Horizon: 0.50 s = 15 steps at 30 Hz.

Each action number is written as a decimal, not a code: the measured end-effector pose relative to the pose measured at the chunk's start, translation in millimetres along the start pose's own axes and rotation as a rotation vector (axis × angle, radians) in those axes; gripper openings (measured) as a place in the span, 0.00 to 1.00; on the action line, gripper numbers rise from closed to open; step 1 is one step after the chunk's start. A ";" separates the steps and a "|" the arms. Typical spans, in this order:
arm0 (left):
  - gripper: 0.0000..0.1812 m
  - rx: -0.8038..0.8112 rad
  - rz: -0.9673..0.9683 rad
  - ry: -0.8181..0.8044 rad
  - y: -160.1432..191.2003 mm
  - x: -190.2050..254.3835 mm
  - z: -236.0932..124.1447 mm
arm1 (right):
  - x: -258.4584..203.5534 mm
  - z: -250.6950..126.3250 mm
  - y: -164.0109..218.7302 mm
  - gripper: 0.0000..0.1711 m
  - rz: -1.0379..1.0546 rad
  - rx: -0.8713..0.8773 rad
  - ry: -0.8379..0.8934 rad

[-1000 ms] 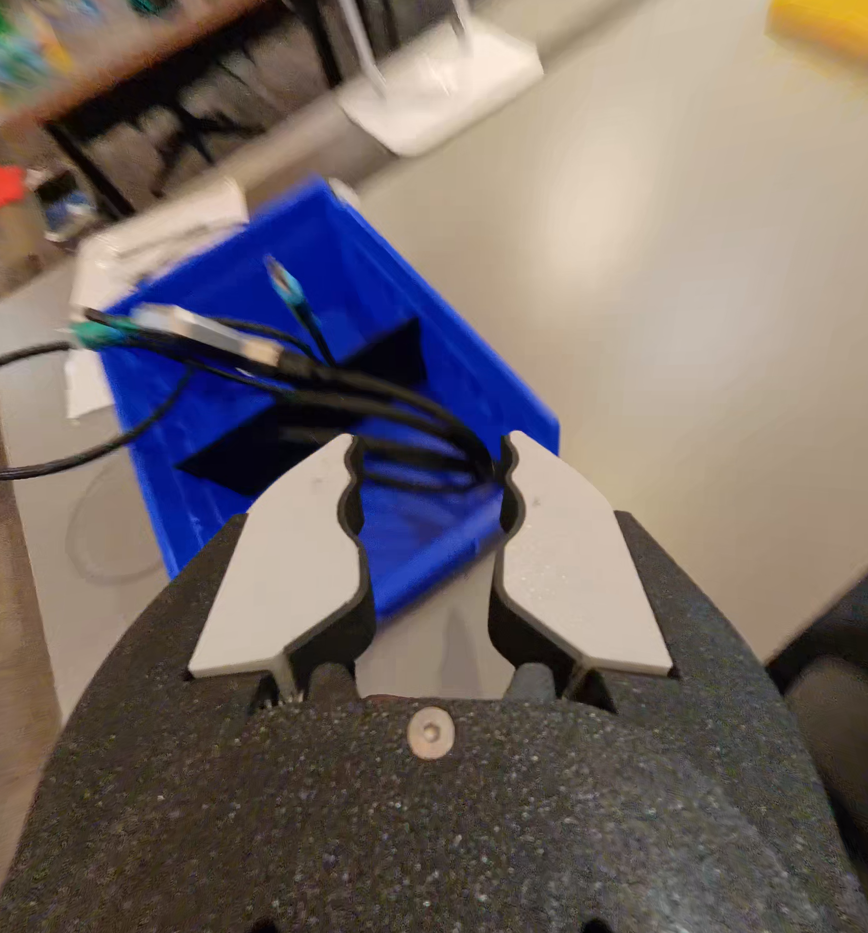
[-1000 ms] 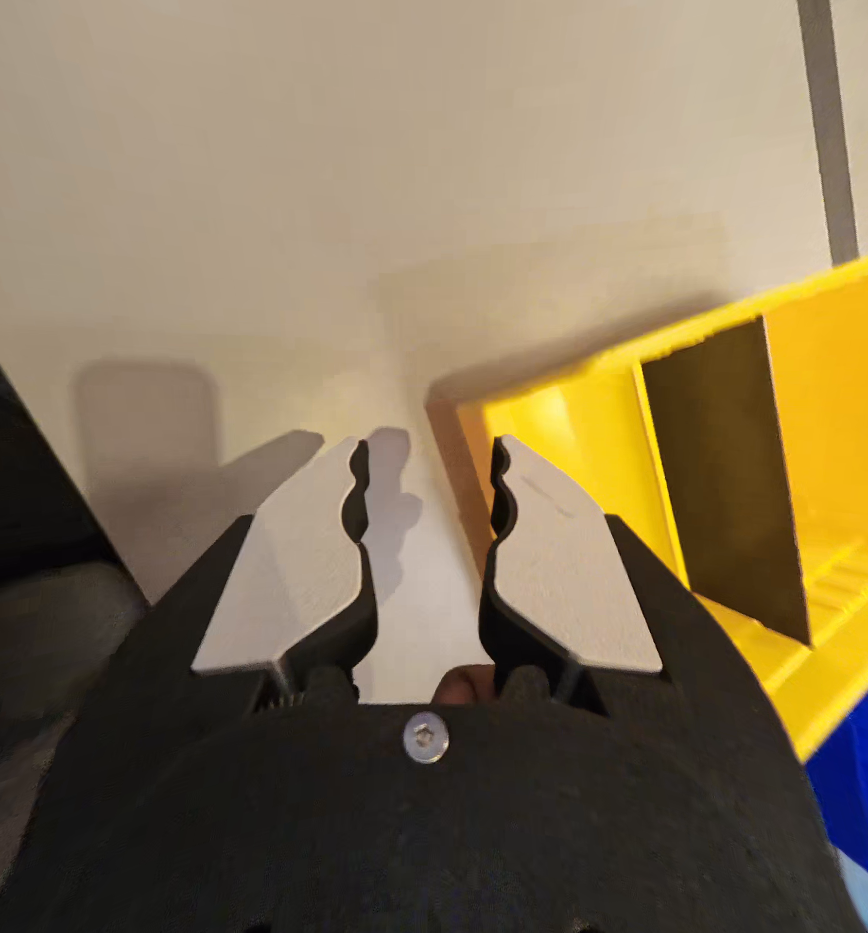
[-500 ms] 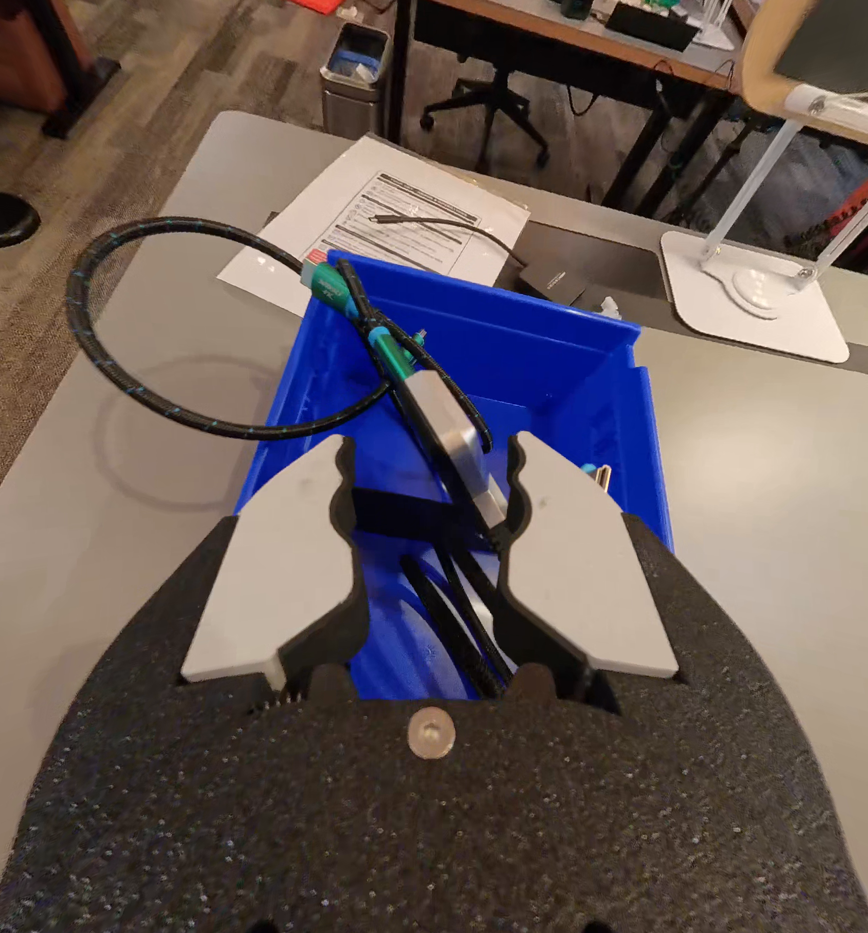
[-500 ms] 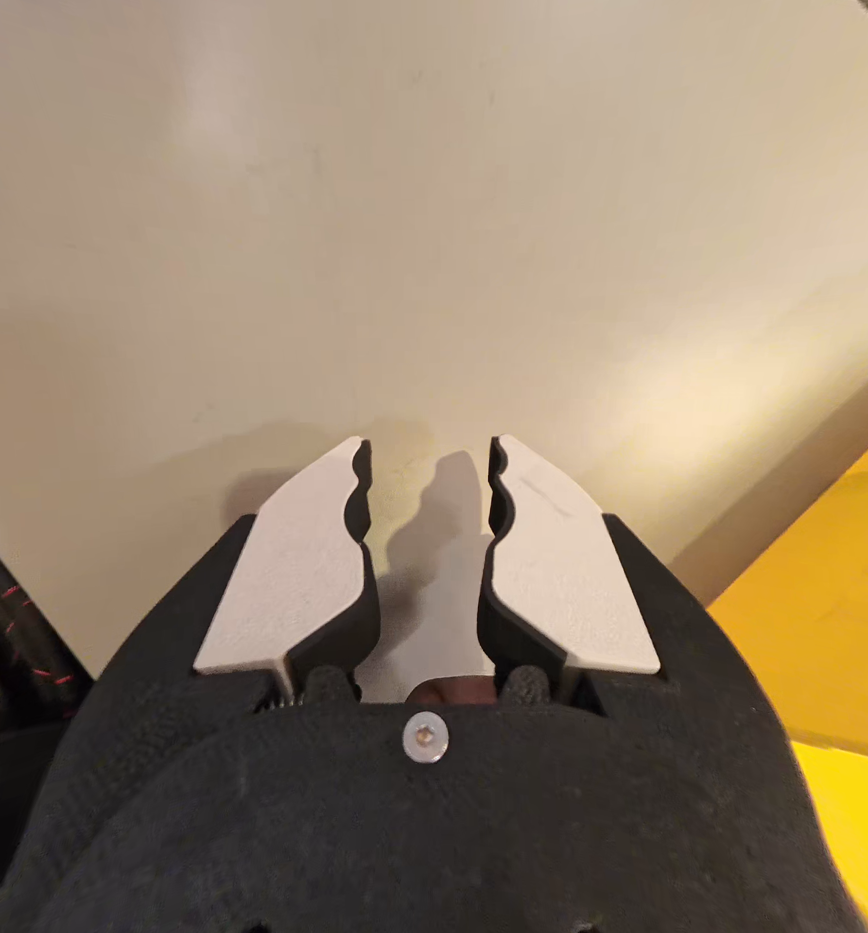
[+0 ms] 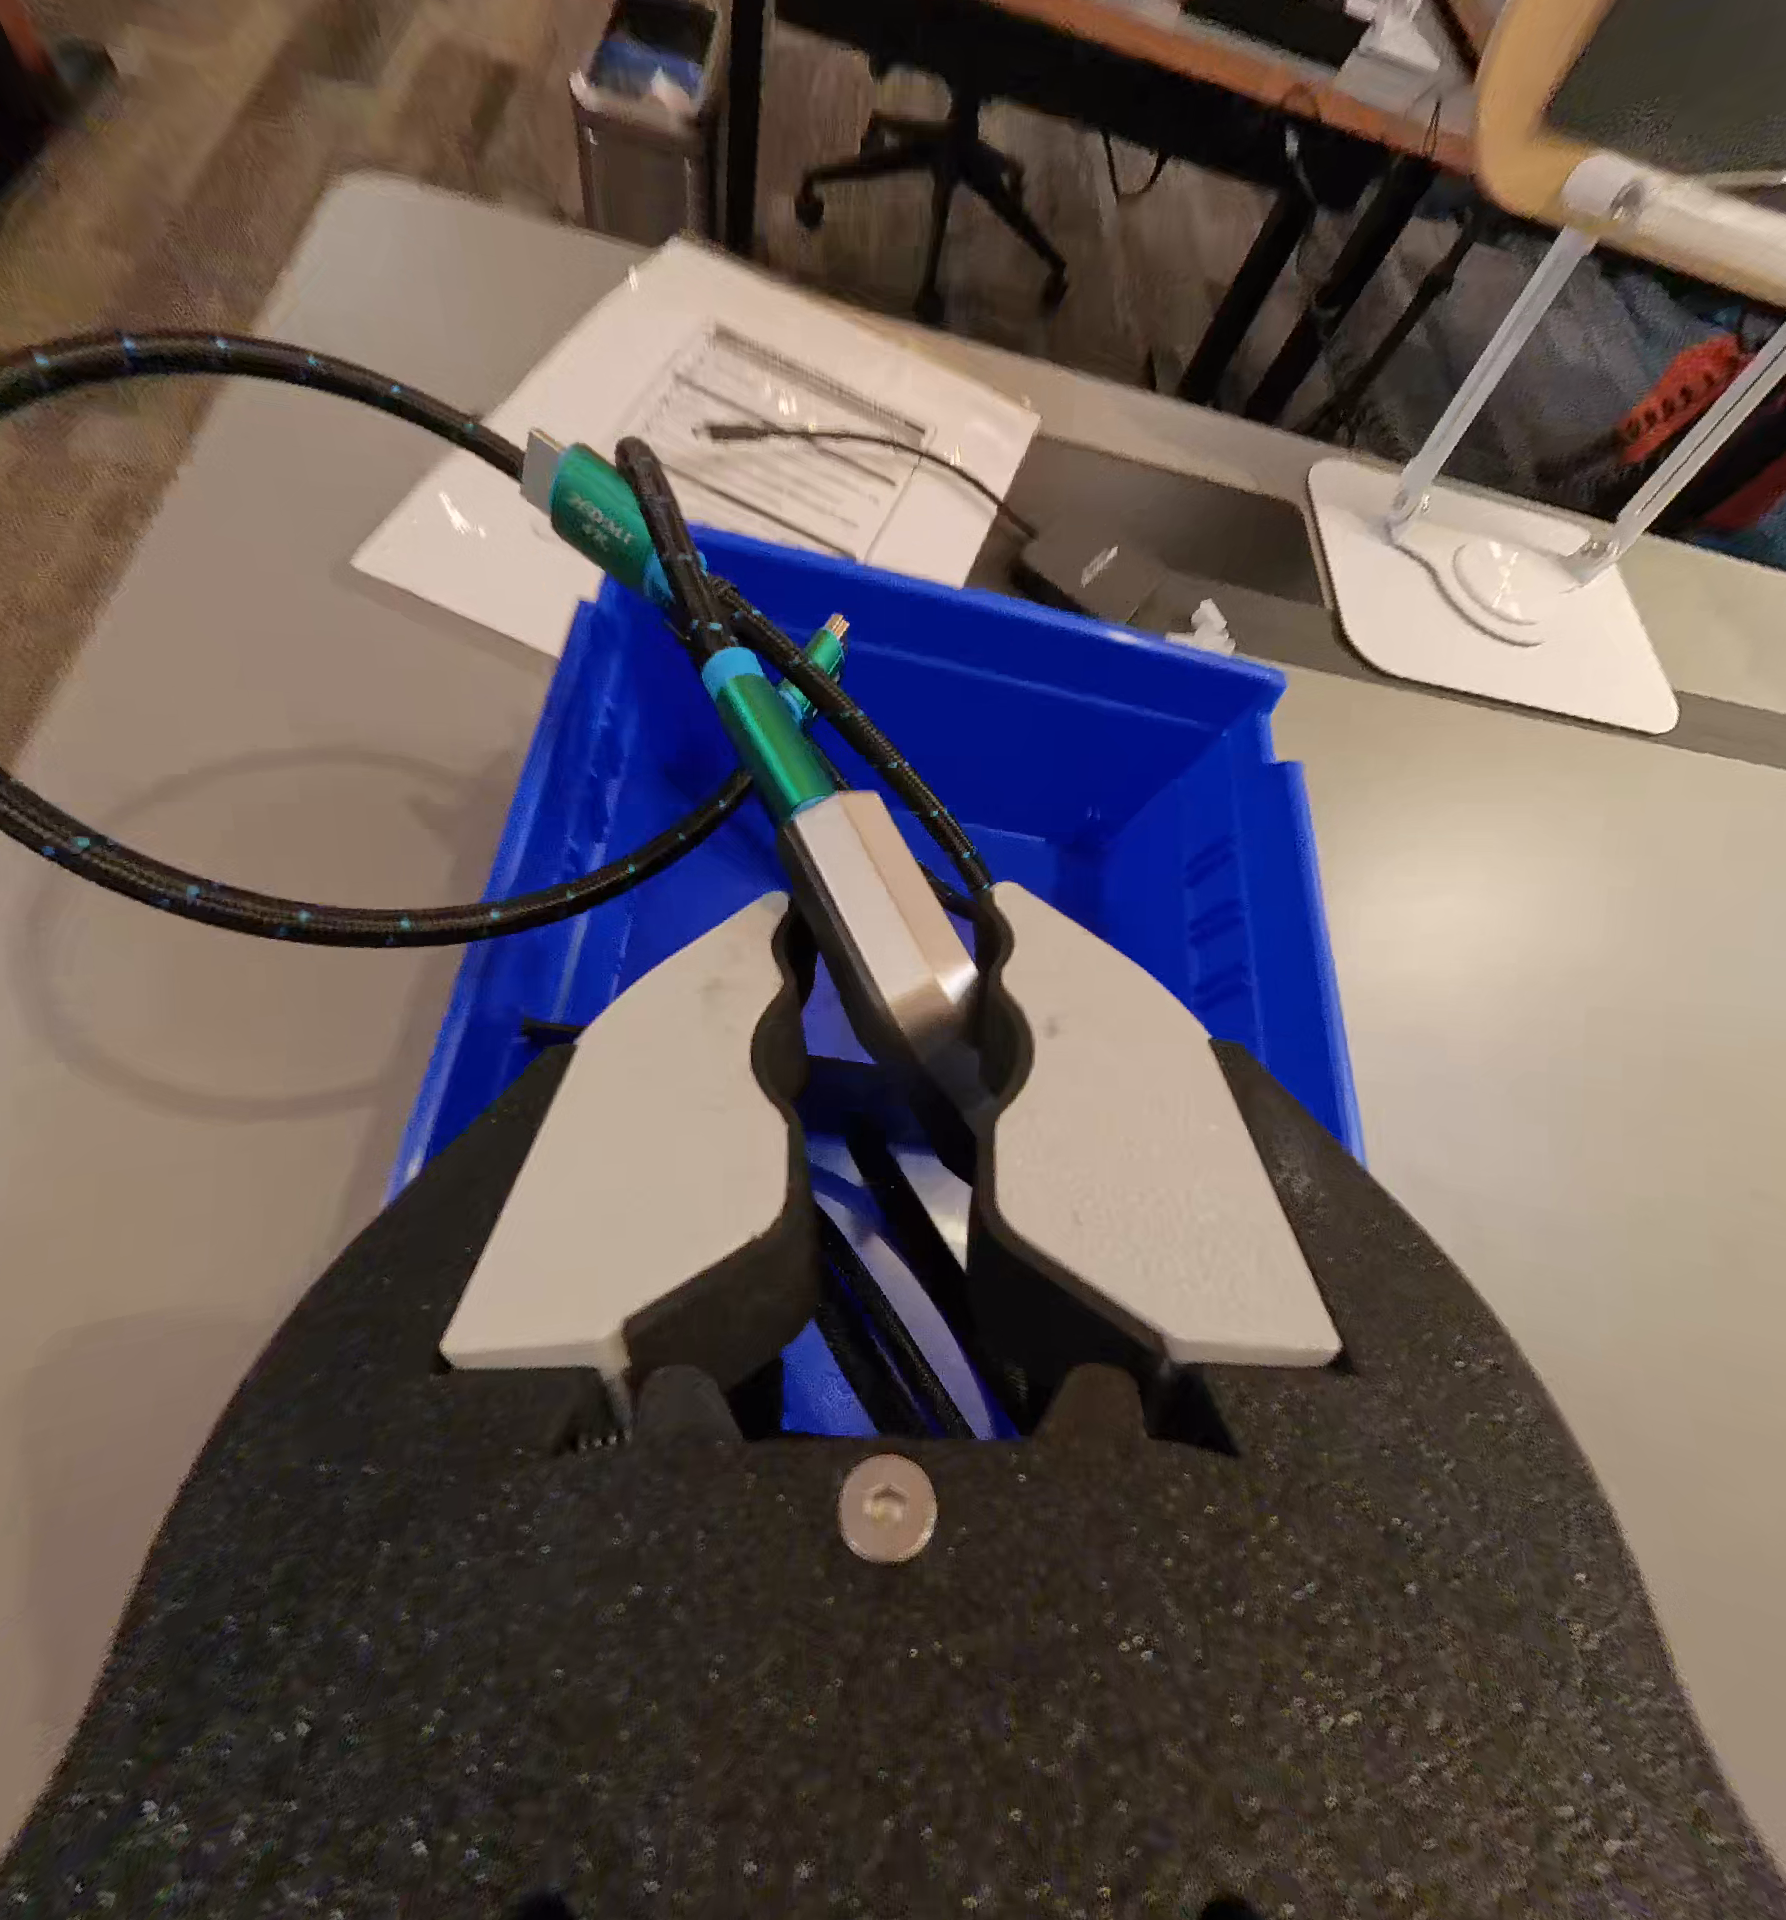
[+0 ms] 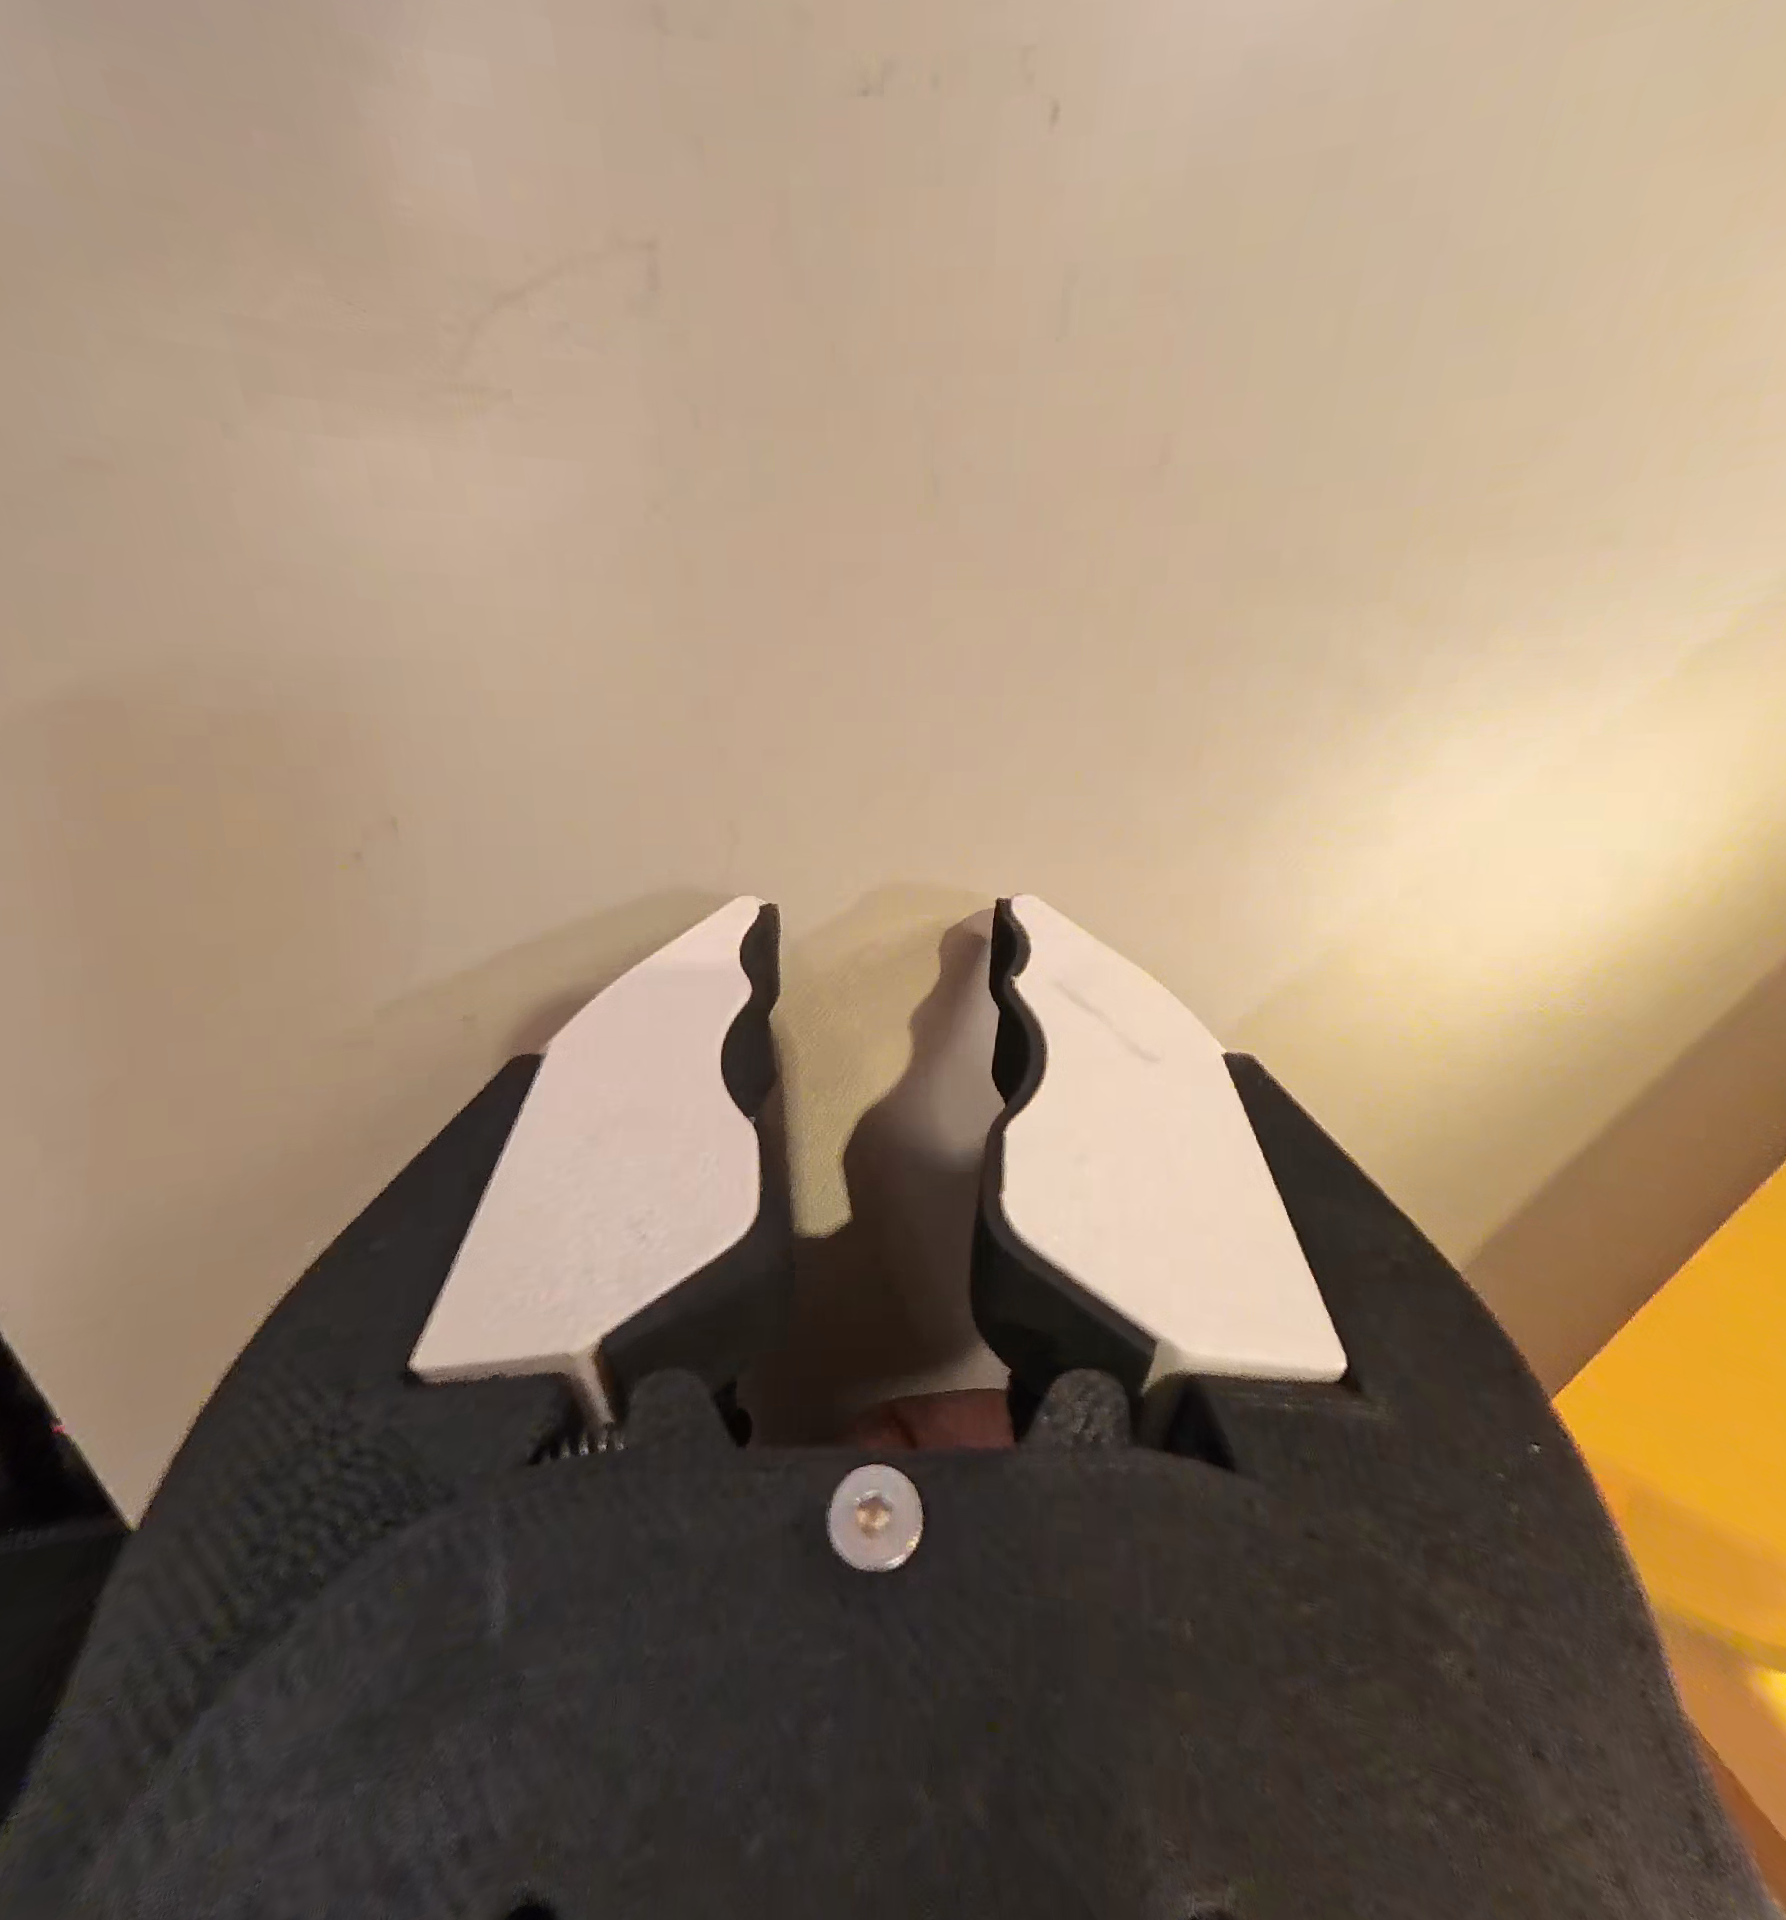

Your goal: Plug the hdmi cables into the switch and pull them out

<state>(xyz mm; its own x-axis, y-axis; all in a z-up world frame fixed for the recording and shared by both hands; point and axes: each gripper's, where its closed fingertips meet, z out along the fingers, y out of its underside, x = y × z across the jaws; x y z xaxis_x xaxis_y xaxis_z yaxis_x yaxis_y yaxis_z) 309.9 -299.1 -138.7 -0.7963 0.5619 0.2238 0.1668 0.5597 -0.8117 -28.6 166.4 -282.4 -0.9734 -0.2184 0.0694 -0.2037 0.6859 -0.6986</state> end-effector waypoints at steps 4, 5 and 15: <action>0.14 0.136 0.075 -0.031 -32.5 10.1 -37.6 | -2.7 0.0 -0.2 0.23 -0.013 0.001 -0.016; 0.13 0.176 0.106 -0.034 -43.2 16.4 -49.6 | -3.0 -0.1 -0.2 0.23 -0.015 0.002 -0.018; 0.11 0.629 0.613 0.011 -129.2 177.1 -191.6 | -4.7 0.7 -1.0 0.24 -0.024 0.004 -0.024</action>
<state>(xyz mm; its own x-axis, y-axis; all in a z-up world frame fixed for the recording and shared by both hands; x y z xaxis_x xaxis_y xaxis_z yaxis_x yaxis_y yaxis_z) 258.6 -155.2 109.2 -0.6654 0.6612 -0.3465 0.2091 -0.2804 -0.9368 -23.8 166.3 -282.6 -0.9653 -0.2520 0.0690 -0.2269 0.6776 -0.6995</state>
